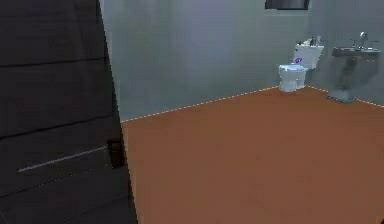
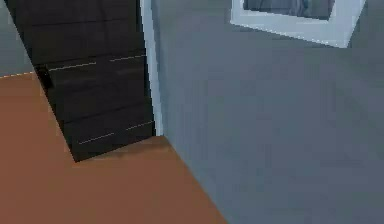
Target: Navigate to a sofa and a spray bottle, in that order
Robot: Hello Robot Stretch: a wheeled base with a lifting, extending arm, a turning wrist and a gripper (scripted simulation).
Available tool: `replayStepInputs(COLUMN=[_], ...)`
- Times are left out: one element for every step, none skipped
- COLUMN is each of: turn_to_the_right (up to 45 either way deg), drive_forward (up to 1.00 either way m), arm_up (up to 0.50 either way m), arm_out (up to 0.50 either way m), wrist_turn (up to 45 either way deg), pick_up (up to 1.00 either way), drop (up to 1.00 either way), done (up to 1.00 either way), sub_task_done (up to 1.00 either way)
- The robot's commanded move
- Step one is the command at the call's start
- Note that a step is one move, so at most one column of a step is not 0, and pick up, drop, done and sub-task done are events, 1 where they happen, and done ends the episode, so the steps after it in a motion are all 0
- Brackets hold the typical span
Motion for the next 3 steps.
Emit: replayStepInputs(turn_to_the_right=[33.0,0.0,-39.0], drive_forward=[0.0,0.65,0.0], arm_up=[0.0,0.0,0.0], arm_out=[0.0,0.0,0.0], wrist_turn=[0.0,0.0,0.0], pick_up=[0.0,0.0,0.0], drop=[0.0,0.0,0.0], done=[0.0,0.0,0.0], sub_task_done=[0.0,0.0,0.0])
